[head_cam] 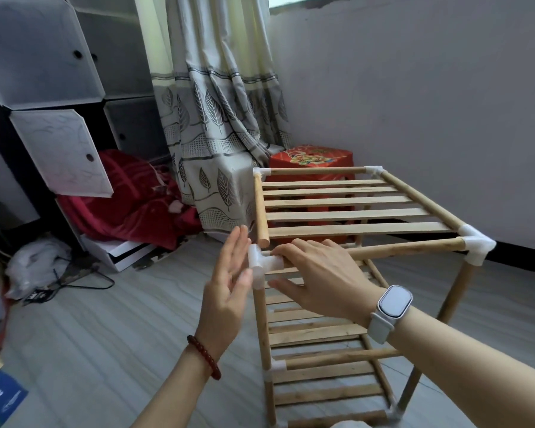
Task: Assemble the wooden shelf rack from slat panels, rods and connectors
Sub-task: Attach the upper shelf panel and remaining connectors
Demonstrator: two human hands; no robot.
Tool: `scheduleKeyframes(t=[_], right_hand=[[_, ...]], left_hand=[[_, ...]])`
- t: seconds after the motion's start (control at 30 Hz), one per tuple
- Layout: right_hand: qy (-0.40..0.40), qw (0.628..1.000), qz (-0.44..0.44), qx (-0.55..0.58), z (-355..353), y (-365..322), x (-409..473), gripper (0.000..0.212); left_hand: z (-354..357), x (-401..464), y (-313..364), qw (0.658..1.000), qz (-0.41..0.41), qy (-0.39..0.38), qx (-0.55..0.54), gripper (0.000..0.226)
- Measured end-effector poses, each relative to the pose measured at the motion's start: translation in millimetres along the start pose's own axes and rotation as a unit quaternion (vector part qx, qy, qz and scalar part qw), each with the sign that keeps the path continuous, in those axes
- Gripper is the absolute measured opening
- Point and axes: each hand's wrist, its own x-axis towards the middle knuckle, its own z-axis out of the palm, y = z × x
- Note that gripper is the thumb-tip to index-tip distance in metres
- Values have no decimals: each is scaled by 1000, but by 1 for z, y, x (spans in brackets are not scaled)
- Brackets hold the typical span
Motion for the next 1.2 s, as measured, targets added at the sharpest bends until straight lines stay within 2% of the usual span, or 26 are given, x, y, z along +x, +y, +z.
scheduleKeyframes(t=[0.07, 0.1, 0.13, 0.2, 0.27, 0.4, 0.53, 0.77, 0.93, 1.07, 1.2], right_hand=[[16, 999, 12, 27, 4, -7, 4, 58], [26, 999, 19, 32, 6, -10, 7, 61], [33, 999, 25, 29, 7, -14, 9, 64], [40, 998, 37, 6, 8, -20, 13, 72], [42, 998, 53, -8, 8, -24, 18, 73], [67, 995, 70, 4, 10, -33, 25, 50], [75, 993, 93, -1, 13, -42, 23, 34], [79, 989, 120, -27, 19, -46, 23, 35], [72, 987, 141, -32, 19, -45, 22, 38], [91, 981, 168, -15, 16, -41, 8, 35], [111, 984, 135, 39, 7, -21, -17, 28]], left_hand=[[-6, 20, 5, 987, -87, 78, -110, 32], [-9, 34, 8, 975, -157, 97, -123, 21], [-12, 48, 13, 961, -238, 75, -120, 18], [-14, 72, 19, 921, -374, -40, -97, 39], [-12, 86, 21, 897, -425, -116, -41, 50], [-3, 100, 16, 903, -418, -90, 33, 38], [1, 103, 12, 908, -414, -56, 31, 26], [2, 102, 10, 907, -416, -62, 27, 23], [-1, 100, 9, 896, -439, -53, -44, 18], [1, 96, 9, 891, -445, -71, -55, 20], [15, 85, 14, 897, -427, -115, -11, 26]])
